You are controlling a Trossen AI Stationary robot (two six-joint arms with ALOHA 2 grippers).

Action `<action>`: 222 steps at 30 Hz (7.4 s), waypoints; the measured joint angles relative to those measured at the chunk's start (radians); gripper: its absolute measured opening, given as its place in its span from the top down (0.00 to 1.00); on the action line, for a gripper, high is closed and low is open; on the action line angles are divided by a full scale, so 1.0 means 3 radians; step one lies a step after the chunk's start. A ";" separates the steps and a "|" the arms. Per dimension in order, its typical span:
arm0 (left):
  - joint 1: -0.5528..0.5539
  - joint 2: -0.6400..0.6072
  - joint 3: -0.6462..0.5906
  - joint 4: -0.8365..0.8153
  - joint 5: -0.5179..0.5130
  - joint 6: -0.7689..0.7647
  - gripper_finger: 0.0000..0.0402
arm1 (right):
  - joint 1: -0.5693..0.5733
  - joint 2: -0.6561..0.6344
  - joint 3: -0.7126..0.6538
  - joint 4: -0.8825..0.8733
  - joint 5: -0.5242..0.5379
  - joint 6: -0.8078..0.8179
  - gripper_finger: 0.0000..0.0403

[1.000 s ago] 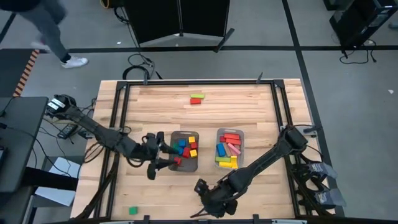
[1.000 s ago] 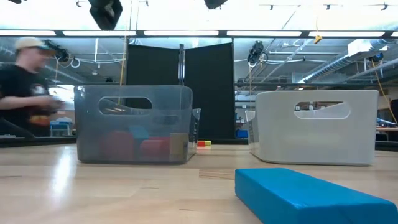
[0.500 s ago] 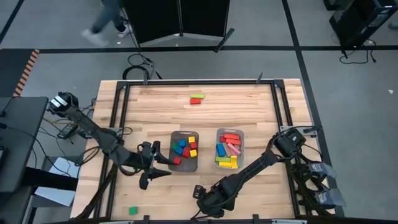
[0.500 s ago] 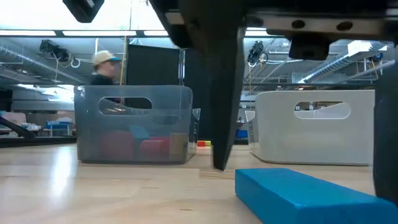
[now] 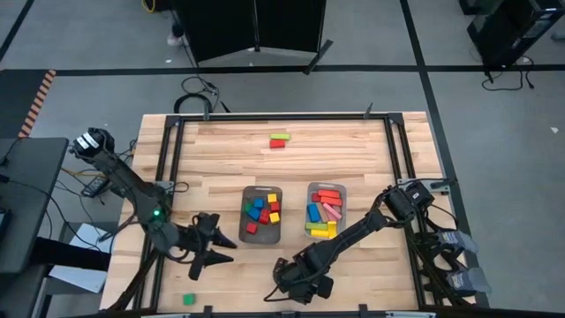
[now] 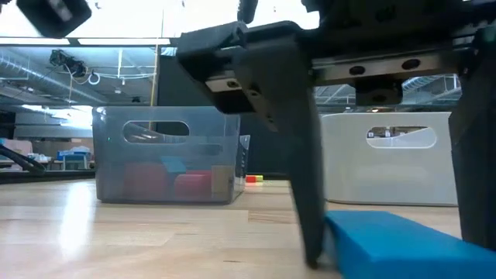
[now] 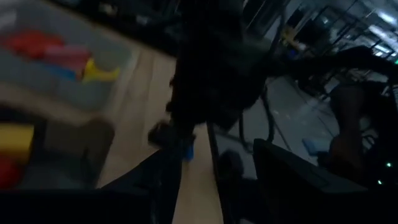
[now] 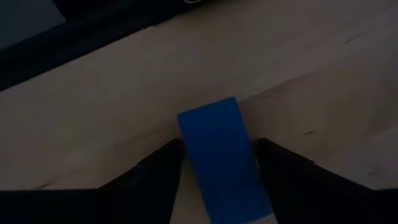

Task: Sort blocks by size
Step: Put the large blue block into the gray bin, then put the small green block into the black bin, then put the large green block into the gray bin

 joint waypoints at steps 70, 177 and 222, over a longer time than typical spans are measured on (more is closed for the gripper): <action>-0.1254 0.2668 0.2555 -0.4130 0.1491 -0.2428 0.12 | -0.0749 -0.2582 -0.1967 -0.0119 0.1526 0.2398 0.24; 0.2827 -0.0069 0.0762 -0.1128 0.0821 0.2169 0.34 | -0.3538 0.0243 0.0825 -0.0534 0.0466 0.0598 0.24; 0.2832 -0.0067 0.0762 -0.1242 0.0826 0.2134 0.34 | -0.3166 0.0165 0.0827 -0.1006 0.0262 -0.0210 0.32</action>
